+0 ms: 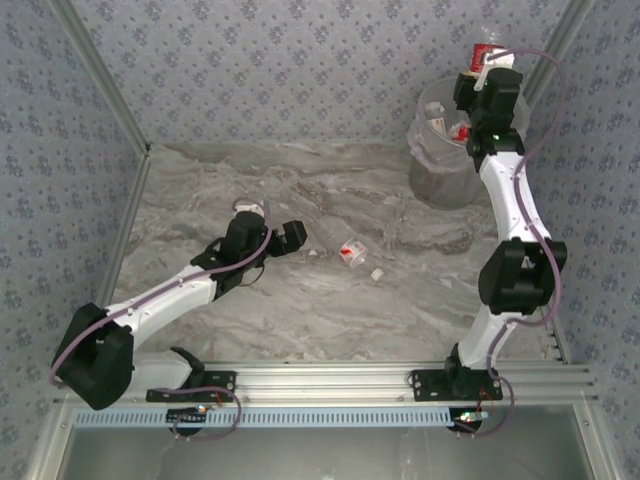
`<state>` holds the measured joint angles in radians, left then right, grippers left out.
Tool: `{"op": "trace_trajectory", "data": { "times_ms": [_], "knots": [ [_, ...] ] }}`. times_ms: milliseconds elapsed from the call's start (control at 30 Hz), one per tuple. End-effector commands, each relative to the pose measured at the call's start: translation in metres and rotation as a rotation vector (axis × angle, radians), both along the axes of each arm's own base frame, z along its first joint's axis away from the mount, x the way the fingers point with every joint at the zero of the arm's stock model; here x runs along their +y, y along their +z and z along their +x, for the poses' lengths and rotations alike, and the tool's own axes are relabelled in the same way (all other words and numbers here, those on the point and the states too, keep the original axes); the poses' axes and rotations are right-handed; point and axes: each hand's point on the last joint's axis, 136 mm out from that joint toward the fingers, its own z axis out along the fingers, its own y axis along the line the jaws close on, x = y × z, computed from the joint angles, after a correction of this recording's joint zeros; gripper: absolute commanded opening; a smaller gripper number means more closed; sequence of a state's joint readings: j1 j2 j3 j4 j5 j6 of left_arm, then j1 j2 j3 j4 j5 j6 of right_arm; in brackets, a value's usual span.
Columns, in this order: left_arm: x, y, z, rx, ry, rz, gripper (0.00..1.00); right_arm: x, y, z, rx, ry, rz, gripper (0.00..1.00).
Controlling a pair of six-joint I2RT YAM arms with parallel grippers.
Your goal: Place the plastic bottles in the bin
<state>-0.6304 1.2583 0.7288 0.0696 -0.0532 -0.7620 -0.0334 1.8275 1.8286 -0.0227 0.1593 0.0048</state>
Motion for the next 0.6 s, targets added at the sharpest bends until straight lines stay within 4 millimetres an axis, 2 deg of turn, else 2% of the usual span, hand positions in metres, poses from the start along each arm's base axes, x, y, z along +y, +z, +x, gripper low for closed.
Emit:
{"op": "trace_trajectory", "data": {
  "times_ms": [0, 200, 333, 467, 567],
  "knots": [
    [0.001, 0.024, 0.006, -0.06, 0.035, -0.027, 0.99, -0.02, 0.012, 0.007, -0.008, -0.077, -0.103, 0.53],
    [0.012, 0.025, 0.007, -0.079, 0.068, 0.02, 0.99, -0.042, -0.014, 0.019, 0.085, -0.113, -0.171, 0.56],
    [0.013, 0.025, 0.006, -0.082, 0.065, 0.03, 0.99, -0.056, -0.036, 0.023, 0.165, -0.075, -0.154, 0.58],
    [0.015, 0.024, 0.006, -0.081, 0.066, 0.043, 0.99, -0.062, -0.054, 0.023, 0.25, -0.053, -0.209, 0.67],
    [0.016, 0.025, 0.006, -0.087, 0.072, 0.045, 0.99, -0.064, -0.058, 0.021, 0.29, -0.052, -0.25, 0.74]
  ]
}}
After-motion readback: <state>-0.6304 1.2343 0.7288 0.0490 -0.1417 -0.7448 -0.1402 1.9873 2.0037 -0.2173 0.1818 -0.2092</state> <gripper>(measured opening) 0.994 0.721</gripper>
